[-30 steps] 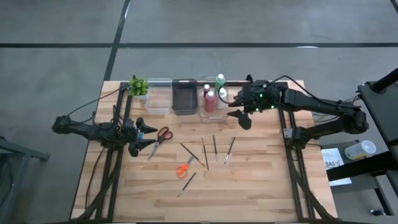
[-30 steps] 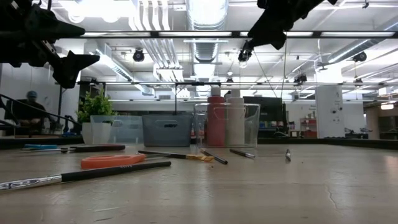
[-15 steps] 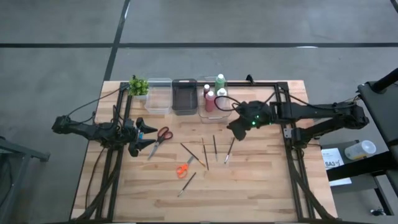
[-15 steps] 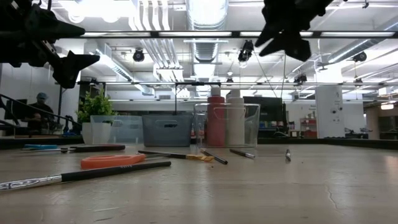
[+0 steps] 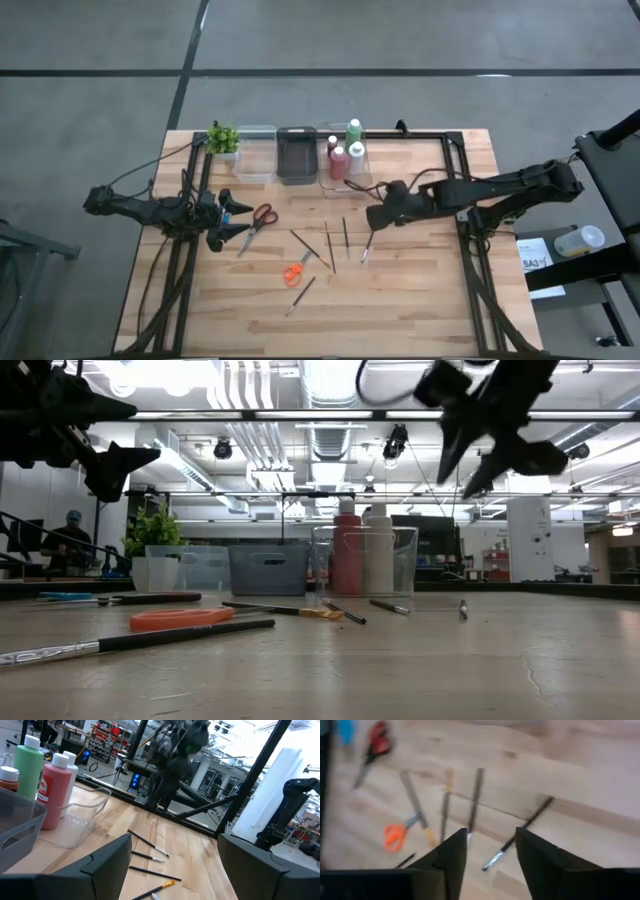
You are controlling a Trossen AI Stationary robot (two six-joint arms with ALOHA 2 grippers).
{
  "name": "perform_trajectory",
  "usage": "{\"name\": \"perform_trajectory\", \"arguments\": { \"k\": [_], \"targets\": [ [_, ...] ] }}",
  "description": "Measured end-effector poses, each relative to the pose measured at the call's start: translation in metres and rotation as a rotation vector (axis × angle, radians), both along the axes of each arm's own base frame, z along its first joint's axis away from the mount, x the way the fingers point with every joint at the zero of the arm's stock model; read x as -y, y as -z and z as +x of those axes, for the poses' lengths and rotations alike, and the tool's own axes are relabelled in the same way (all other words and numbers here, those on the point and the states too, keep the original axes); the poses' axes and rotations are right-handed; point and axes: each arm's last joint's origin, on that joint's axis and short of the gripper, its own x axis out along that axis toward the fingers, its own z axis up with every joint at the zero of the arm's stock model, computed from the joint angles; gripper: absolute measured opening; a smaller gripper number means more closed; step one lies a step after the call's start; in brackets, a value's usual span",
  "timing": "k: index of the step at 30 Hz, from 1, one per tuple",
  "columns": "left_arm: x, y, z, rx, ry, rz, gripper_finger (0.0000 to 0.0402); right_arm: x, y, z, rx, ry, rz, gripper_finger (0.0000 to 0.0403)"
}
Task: Pick & Place Paint Supplies
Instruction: Put the top right silver paintbrush into the black bin
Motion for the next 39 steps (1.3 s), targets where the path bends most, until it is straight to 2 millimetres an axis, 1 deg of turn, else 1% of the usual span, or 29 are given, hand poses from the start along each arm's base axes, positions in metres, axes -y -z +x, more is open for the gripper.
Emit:
{"name": "perform_trajectory", "arguments": {
  "k": [2,4,7,10,15,20,27,31,39],
  "targets": [
    [0.000,0.000,0.000,-0.001,0.001,0.000,0.0303,-0.004,0.014,0.007,-0.053,0.062,0.030,0.0189],
    [0.000,0.000,0.000,0.000,0.000,0.000,0.0303,-0.007,0.028,0.015,-0.091,0.126,0.060,0.0198],
    [0.000,0.000,0.000,0.000,0.000,0.000,0.0303,-0.011,0.048,0.025,-0.134,0.226,0.098,0.0200],
    [0.000,0.000,0.000,0.000,0.000,0.000,0.0303,-0.012,0.060,0.037,-0.168,0.298,0.118,0.0201],
    [0.000,0.000,0.000,0.000,0.000,0.000,0.0303,-0.015,0.065,0.054,-0.252,0.360,0.116,0.0201],
    [0.000,0.000,0.000,0.000,0.000,0.000,0.0303,-0.017,0.065,0.065,-0.374,0.415,0.117,0.0201],
    [0.000,0.000,0.000,0.000,0.000,0.000,0.0303,-0.021,0.075,0.078,-0.387,0.475,0.114,0.0201],
    [0.000,0.000,0.000,0.000,0.000,0.000,0.0303,-0.024,0.081,0.082,-0.397,0.493,0.114,0.0201],
    [0.000,0.000,0.000,0.000,0.001,0.000,0.0303,-0.028,0.087,0.078,-0.381,0.521,0.124,0.0201]
  ]
}}
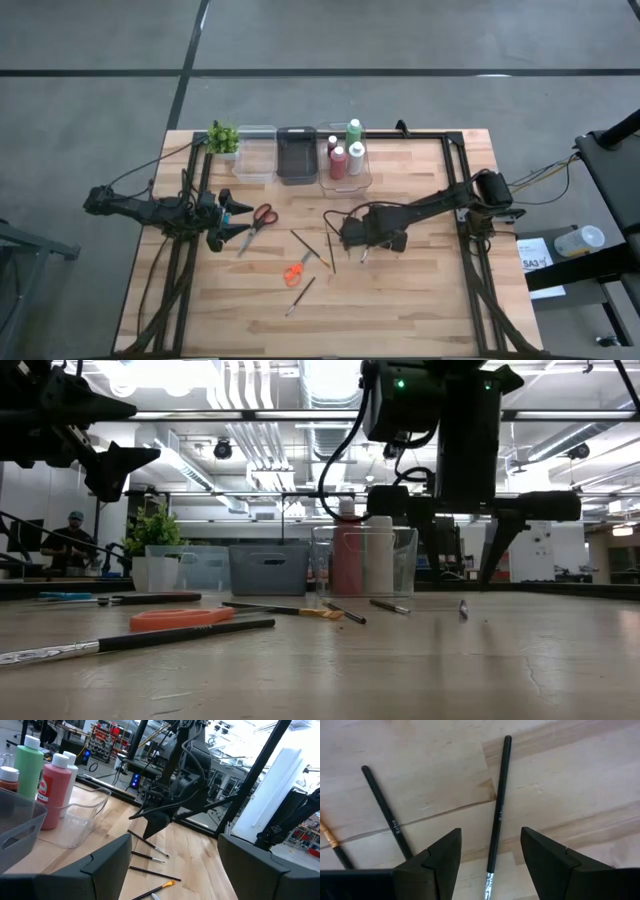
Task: Pick & Place Paint Supplies
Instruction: Put the top right silver paintbrush into the black bin
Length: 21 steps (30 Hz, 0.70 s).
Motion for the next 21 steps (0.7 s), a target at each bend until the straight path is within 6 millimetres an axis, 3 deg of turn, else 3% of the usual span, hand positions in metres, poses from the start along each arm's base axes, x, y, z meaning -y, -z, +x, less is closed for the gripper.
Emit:
{"name": "perform_trajectory", "arguments": {
  "k": [10,21],
  "targets": [
    [0.000,0.000,0.000,0.000,0.000,0.000,0.0303,0.000,0.020,-0.007,0.044,0.008,0.009,0.0201],
    [0.000,0.000,0.000,0.000,0.000,0.000,0.0303,0.000,0.022,-0.008,0.044,0.019,0.031,0.0201]
  ]
}}
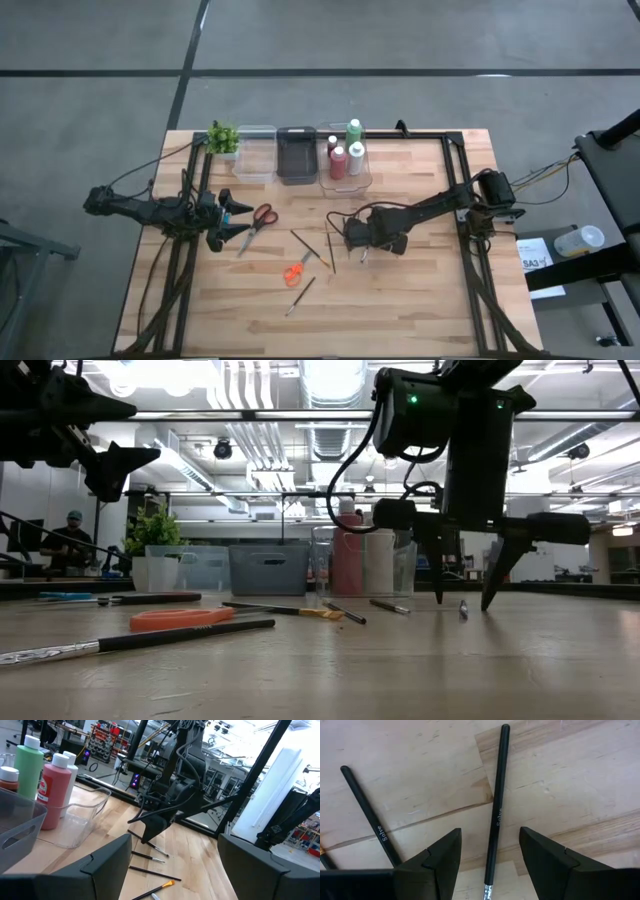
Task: Pick & Place Paint Supplies
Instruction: Put the top right silver paintbrush into the black bin
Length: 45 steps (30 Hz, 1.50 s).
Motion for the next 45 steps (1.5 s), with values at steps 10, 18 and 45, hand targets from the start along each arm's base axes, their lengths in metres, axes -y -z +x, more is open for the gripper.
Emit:
{"name": "perform_trajectory", "arguments": {
  "k": [10,18,45],
  "targets": [
    [0.000,0.000,0.000,0.000,0.000,0.000,0.0303,0.000,0.000,-0.001,-0.012,-0.021,0.005,0.0160],
    [0.000,0.000,0.000,0.000,0.000,0.000,0.0303,0.000,0.001,-0.002,-0.028,-0.029,0.006,0.0063],
    [0.000,0.000,0.000,0.000,0.000,0.000,0.0303,-0.002,-0.011,0.009,0.015,-0.102,0.004,0.0016]
  ]
}}
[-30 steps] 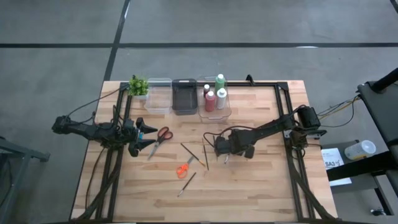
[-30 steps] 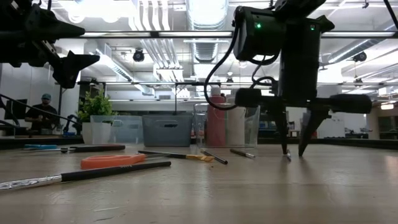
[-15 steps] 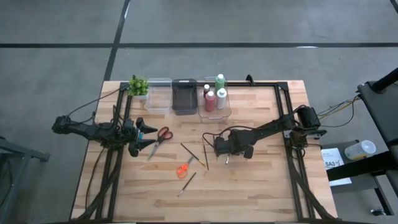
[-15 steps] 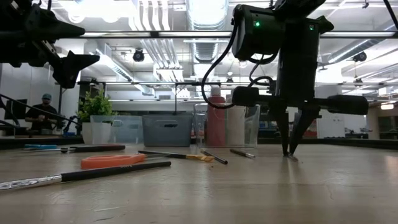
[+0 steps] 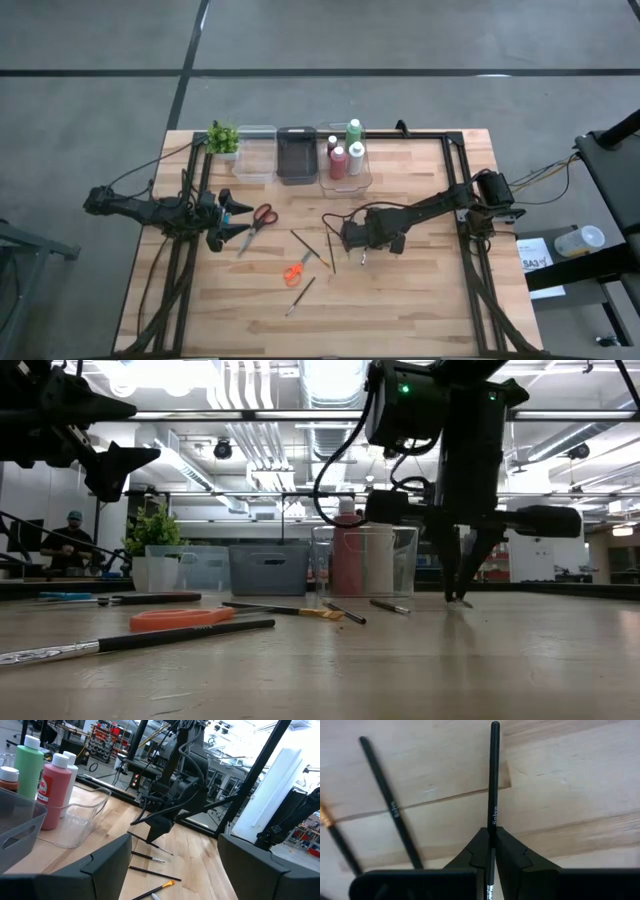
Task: Pick & Place Paint Supplies
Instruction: Put the top right silver paintbrush into the black bin
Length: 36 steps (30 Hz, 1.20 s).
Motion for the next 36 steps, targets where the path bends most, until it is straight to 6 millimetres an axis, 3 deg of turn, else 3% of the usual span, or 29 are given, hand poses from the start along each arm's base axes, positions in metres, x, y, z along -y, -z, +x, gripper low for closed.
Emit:
{"name": "perform_trajectory", "arguments": {
  "k": [9,18,23,30,36],
  "targets": [
    [0.000,0.000,0.000,0.000,0.000,0.000,0.0303,-0.001,-0.024,0.018,0.074,-0.143,-0.093,0.0016],
    [0.000,0.000,0.000,0.000,0.000,0.000,0.0303,0.001,-0.067,0.042,0.086,-0.541,-0.479,0.0016],
    [0.000,0.000,0.000,0.000,0.000,0.000,0.0303,0.004,-0.084,0.050,0.039,-0.739,-0.611,0.0016],
    [0.000,0.000,0.000,0.000,0.001,0.000,0.0303,0.005,-0.106,0.068,0.090,-0.928,-0.771,0.0016],
    [0.000,0.000,0.000,0.000,0.001,0.000,0.0303,0.013,-0.126,0.086,0.177,-0.951,-0.974,0.0016]
  ]
}}
